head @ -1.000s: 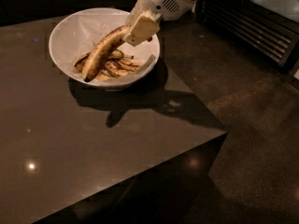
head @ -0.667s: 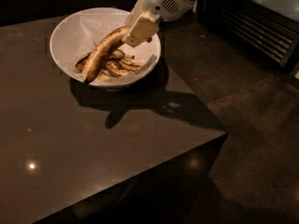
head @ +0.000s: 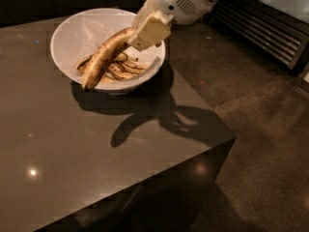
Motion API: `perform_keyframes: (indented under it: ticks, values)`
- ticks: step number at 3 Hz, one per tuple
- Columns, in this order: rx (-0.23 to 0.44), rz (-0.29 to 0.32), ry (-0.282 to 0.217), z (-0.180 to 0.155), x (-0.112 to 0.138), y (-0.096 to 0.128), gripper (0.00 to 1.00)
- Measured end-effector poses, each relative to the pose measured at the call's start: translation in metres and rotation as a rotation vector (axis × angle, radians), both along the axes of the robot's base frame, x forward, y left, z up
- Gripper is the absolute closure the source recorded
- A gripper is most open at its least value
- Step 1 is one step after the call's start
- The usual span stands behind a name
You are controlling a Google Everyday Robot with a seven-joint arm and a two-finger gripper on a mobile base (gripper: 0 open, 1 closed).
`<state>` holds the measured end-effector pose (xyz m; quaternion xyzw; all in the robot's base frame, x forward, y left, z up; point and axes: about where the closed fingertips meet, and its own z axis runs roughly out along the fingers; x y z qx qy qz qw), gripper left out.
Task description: Pick banana from white bowl
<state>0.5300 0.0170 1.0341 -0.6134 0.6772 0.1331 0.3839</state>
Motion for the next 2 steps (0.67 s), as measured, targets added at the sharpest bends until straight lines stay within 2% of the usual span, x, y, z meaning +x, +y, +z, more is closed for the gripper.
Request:
perform_keyframes:
  ticks: [2]
  values:
    - [0.051,-0.105,0.027,-0.01,-0.046,-0.032,1.0]
